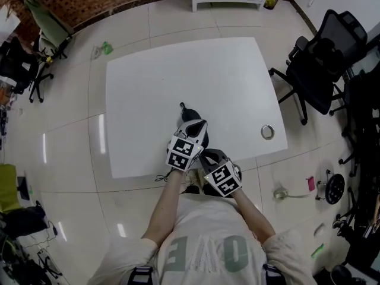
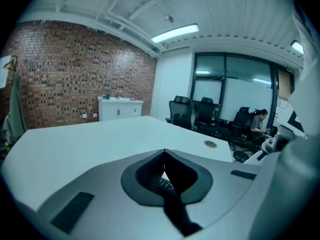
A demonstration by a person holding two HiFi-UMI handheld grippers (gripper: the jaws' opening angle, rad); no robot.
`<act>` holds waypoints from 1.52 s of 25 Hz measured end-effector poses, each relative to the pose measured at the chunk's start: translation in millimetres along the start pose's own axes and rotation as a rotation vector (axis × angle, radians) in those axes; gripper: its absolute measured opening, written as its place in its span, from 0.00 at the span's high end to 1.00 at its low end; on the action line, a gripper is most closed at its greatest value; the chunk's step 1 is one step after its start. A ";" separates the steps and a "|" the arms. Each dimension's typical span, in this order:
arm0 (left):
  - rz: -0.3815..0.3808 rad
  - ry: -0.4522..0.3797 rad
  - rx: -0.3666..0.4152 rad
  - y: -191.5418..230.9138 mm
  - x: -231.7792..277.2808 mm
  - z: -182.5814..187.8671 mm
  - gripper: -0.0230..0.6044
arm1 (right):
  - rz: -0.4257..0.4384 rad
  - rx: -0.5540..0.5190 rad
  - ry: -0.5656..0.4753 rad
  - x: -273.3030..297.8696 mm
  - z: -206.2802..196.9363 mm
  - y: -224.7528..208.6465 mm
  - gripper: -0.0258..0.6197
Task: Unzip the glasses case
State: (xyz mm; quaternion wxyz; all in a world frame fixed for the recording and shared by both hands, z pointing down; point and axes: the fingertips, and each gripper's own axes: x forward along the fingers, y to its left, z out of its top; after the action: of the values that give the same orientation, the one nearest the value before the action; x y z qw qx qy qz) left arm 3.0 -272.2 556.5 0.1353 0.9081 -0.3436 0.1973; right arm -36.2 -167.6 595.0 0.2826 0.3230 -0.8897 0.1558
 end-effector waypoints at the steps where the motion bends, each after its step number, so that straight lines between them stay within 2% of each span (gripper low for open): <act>1: -0.005 0.031 0.028 -2.0 2.3 -4.2 0.98 | 0.008 -0.013 0.009 3.1 -1.0 3.4 0.96; 3: -0.003 0.098 0.085 -2.9 4.7 -17.7 0.98 | 0.009 -0.014 0.028 8.2 -6.3 6.7 0.96; 5: 0.007 0.112 0.101 -0.8 2.5 -23.5 0.98 | 0.014 0.020 0.026 10.2 -9.8 7.3 0.96; 8: 0.003 0.091 0.067 2.1 3.2 -21.7 0.98 | 0.001 0.029 0.021 6.5 -11.5 0.6 0.96; 14: -0.003 0.014 -0.057 8.6 -0.7 -19.6 0.98 | -0.119 0.096 0.014 -10.9 -20.4 -38.7 0.96; 20: -0.019 0.006 -0.084 7.0 1.5 -20.6 0.98 | -0.167 0.066 0.000 4.1 -4.9 -77.8 0.96; 26: -0.027 0.002 -0.102 9.2 0.4 -19.1 0.98 | -0.138 -0.012 -0.013 30.1 24.7 -100.7 0.96; 38: -0.036 -0.010 -0.128 12.6 -0.6 -18.2 0.98 | -0.044 -0.059 -0.034 62.6 46.4 -118.9 0.96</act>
State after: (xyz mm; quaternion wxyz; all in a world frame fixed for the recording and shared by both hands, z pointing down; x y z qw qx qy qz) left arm -10.8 -274.1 573.7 0.1950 0.9047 -0.3396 0.1680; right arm -15.6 -307.7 607.3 0.2800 0.3366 -0.8913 0.1177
